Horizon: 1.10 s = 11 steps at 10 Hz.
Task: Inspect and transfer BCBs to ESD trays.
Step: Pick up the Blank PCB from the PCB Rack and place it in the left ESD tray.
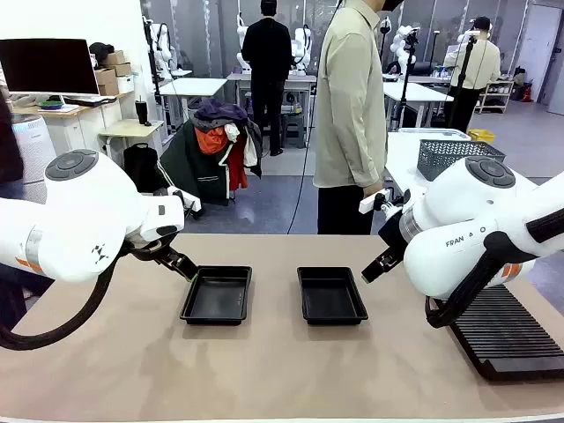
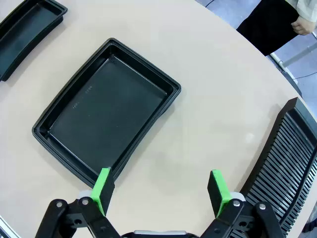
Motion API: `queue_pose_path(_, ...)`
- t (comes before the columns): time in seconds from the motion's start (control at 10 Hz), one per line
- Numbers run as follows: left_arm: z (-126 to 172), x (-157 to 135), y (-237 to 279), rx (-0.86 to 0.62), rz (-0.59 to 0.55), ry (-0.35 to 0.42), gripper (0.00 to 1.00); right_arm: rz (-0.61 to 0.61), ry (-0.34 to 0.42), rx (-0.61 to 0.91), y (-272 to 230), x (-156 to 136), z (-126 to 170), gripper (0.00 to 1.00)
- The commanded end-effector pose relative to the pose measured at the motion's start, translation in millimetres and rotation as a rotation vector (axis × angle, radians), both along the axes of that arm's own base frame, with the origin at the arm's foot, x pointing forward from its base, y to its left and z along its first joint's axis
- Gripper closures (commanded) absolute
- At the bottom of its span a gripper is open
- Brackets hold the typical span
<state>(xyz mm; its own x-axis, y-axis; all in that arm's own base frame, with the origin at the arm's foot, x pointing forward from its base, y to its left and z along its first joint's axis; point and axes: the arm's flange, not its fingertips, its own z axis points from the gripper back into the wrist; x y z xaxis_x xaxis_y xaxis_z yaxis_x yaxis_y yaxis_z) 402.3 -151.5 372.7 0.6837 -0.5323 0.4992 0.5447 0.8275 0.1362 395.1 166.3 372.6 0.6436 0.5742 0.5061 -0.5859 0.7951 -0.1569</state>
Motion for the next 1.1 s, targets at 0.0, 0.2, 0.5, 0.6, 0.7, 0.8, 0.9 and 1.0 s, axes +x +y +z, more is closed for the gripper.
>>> queue_pose_path(0.0,-0.1,0.0,0.0,0.0,0.0,0.0,0.0,0.0,0.0,0.0,0.0,0.0,0.0,0.0)
queue_pose_path(0.2,-0.1,0.0,0.0,0.0,0.0,0.0,0.0,0.0,0.0,0.0,0.0,0.0,0.0,0.0)
queue_pose_path(0.5,-0.1,0.0,0.0,0.0,0.0,0.0,0.0,0.0,0.0,0.0,0.0,0.0,0.0,0.0)
queue_pose_path(0.6,-0.1,0.0,0.0,0.0,0.0,0.0,0.0,0.0,0.0,0.0,0.0,0.0,0.0,0.0)
queue_pose_path(0.7,-0.1,0.0,0.0,0.0,0.0,0.0,0.0,0.0,0.0,0.0,0.0,0.0,0.0,0.0)
queue_pose_path(0.8,-0.1,0.0,0.0,0.0,0.0,0.0,0.0,0.0,0.0,0.0,0.0,0.0,0.0,0.0)
queue_pose_path(0.9,0.0,0.0,-0.1,0.0,0.0,0.0,0.0,0.0,0.0,0.0,0.1,0.0,0.0,0.0)
queue_pose_path(1.0,12.4,2.4,1.4,-0.05,0.011,0.02,0.0,-0.049,0.03,0.057,-6.1,1.1,21.0,0.0)
